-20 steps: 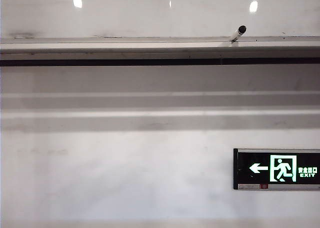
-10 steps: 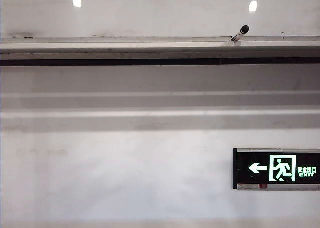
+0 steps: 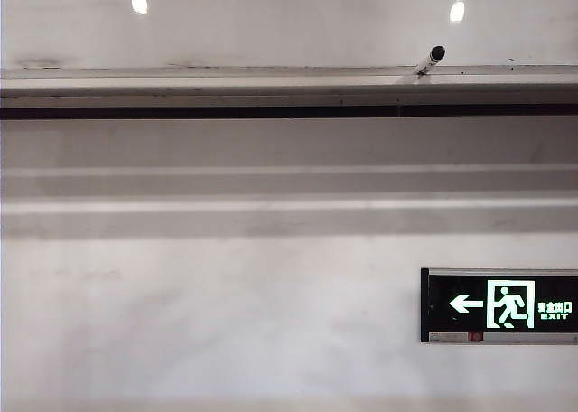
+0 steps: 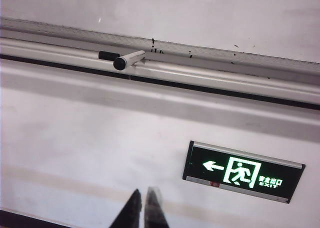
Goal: Take a marker from the whiteboard tray, write "Hi!" on the whiteboard, and then put the marker back vertically into the whiteboard tray.
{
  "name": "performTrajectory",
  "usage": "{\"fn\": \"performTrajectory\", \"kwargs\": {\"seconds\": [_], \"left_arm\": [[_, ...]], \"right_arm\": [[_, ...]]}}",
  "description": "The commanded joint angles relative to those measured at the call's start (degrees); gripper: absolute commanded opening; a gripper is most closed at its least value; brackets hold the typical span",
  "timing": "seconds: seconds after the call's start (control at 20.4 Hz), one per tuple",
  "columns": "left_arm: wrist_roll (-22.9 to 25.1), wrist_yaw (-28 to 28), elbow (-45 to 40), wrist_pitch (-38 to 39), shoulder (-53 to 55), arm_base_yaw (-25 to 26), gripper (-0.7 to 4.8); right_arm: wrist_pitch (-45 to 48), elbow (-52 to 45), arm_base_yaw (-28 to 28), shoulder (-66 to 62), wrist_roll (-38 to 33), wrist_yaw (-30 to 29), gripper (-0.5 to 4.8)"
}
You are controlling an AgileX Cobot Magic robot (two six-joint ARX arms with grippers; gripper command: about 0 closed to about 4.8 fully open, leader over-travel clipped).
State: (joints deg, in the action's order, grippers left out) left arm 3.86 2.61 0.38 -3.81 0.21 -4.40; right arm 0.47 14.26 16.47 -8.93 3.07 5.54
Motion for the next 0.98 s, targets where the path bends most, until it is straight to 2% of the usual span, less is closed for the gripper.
{"fn": "performTrajectory", "kwargs": {"seconds": [0.05, 0.15, 0.2, 0.25, 0.34, 0.49, 0.98], "left_arm": [[0.22, 0.15, 0.02, -0.46, -0.04, -0.02, 0.21], [0.22, 0.11, 0.02, -0.48, -0.04, -0.02, 0.21], [0.22, 0.13, 0.02, -0.44, -0.04, -0.02, 0.21], [0.22, 0.15, 0.02, -0.44, -0.04, -0.02, 0.21], [0.22, 0.11, 0.02, -0.35, -0.04, -0.02, 0.21], [0.22, -0.04, 0.02, 0.00, -0.02, -0.02, 0.21], [0.22, -0.07, 0.02, 0.04, -0.04, -0.02, 0.21]], "right_arm": [[0.87, -1.55, -1.90, 1.27, 0.11, 0.83, 0.23], [1.11, -5.01, -7.87, 3.41, 0.11, 0.17, 0.23], [1.05, -7.58, -11.67, 6.10, -0.13, -2.56, 0.23], [1.05, -9.22, -13.64, 8.61, -0.17, -4.48, 0.23], [2.86, -12.50, -16.09, 8.83, -1.51, -4.24, 0.23], [-0.07, -14.01, -16.66, 8.83, -1.57, -3.74, 0.23], [1.40, -14.01, -16.63, 8.83, -1.57, -3.80, 0.23]]}}
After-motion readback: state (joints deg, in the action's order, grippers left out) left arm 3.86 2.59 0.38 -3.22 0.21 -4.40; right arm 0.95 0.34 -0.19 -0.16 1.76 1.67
